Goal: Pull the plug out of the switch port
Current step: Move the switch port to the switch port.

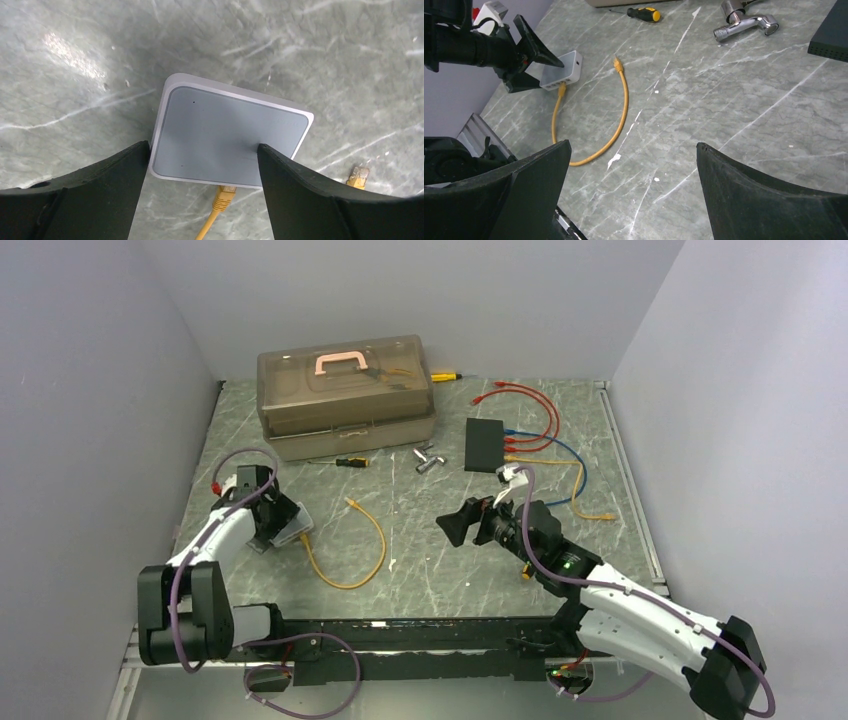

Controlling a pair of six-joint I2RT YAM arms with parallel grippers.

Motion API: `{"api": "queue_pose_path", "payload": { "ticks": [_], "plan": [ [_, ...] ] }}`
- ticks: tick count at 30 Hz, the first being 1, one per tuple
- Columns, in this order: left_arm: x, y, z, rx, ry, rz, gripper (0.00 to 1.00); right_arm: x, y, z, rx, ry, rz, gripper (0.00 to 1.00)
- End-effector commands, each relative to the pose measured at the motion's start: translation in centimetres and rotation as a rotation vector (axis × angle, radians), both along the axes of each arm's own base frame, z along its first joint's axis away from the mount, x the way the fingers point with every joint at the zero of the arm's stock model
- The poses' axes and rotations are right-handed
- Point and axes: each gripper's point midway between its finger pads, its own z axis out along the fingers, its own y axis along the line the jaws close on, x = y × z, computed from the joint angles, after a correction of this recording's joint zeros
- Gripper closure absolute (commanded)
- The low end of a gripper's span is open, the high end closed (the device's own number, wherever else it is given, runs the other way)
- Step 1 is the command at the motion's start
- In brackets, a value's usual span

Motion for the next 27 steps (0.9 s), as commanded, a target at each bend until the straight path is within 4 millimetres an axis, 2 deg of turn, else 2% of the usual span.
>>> {"api": "queue_pose_path", "payload": {
  "ticks": [1, 6, 10, 16, 19, 22, 27],
  "plan": [
    [-1.8, -1.3, 0.7, -0.029, 0.024, -0.041, 0.13, 0.1, -0.7, 0.5, 0.000, -0.023, -0.027, 0.01],
    [-0.5, -0.6, 6.8, 0.034, -0.142, -0.073, 0.04, 0.0, -1.3, 0.7, -0.006, -0.038, -0.043, 0.00],
    [1.0, -0.5, 9.4, 0.068, -0.243, -0.120, 0.01, -0.2, -1.5, 0.5, 0.002, -0.034, -0.043, 0.00],
    [5.5, -1.3, 8.6, 0.038, -0.274, -0.215, 0.08, -0.9, -1.7, 0.8, 0.015, -0.034, -0.026, 0.01],
    [6.9, -1.1, 7.6, 0.037, -0.247, -0.222, 0.12, -1.3, -2.0, 1.1, 0.027, -0.040, -0.025, 0.01],
    [7.5, -0.4, 6.2, 0.037, -0.199, -0.207, 0.18, -1.6, -2.4, 1.3, 0.036, -0.057, -0.024, 0.02],
    [6.8, 0.7, 3.7, 0.020, -0.143, -0.150, 0.26, -2.1, -2.7, 1.5, 0.051, -0.077, -0.017, 0.03]
  ]
}}
